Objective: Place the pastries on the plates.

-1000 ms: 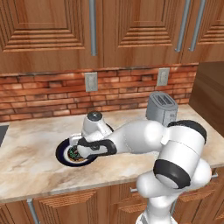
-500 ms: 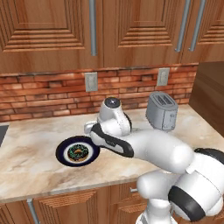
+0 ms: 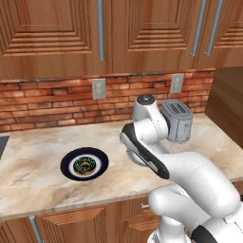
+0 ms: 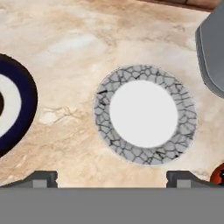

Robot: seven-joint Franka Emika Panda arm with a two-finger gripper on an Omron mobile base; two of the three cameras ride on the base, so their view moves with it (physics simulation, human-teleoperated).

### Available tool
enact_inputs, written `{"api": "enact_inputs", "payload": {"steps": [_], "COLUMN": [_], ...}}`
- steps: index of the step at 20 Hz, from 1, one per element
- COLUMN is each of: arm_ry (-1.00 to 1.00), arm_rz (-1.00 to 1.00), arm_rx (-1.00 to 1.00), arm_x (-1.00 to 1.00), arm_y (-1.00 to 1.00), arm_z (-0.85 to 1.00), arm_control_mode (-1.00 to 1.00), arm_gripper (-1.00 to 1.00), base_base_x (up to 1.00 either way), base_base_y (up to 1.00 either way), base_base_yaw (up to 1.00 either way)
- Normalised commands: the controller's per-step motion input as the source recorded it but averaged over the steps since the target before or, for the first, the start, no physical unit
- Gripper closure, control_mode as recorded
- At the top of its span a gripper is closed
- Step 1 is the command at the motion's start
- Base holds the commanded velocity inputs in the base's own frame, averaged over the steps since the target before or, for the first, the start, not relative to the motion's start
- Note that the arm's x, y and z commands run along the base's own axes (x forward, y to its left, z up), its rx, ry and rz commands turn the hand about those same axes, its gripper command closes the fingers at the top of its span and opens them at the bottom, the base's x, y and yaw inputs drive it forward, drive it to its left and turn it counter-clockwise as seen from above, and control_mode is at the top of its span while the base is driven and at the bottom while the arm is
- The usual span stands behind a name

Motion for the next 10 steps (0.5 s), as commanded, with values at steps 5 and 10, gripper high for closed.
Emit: {"api": "enact_inputs", "payload": {"steps": [5,10], "arm_ry": [0.13,0.01], "arm_rz": [-0.10,-0.07], "arm_rx": [-0.04,0.00], "arm_x": [-0.87,-0.62], "arm_y": [-1.00,-0.92], "arm_z": [0.02,0.01], "arm_control_mode": [-1.00,-1.00], "arm_gripper": [-1.00,-1.00], "base_base_x": [0.00,0.00], "base_base_y": [0.00,0.00], "base_base_yaw": [0.00,0.00]}}
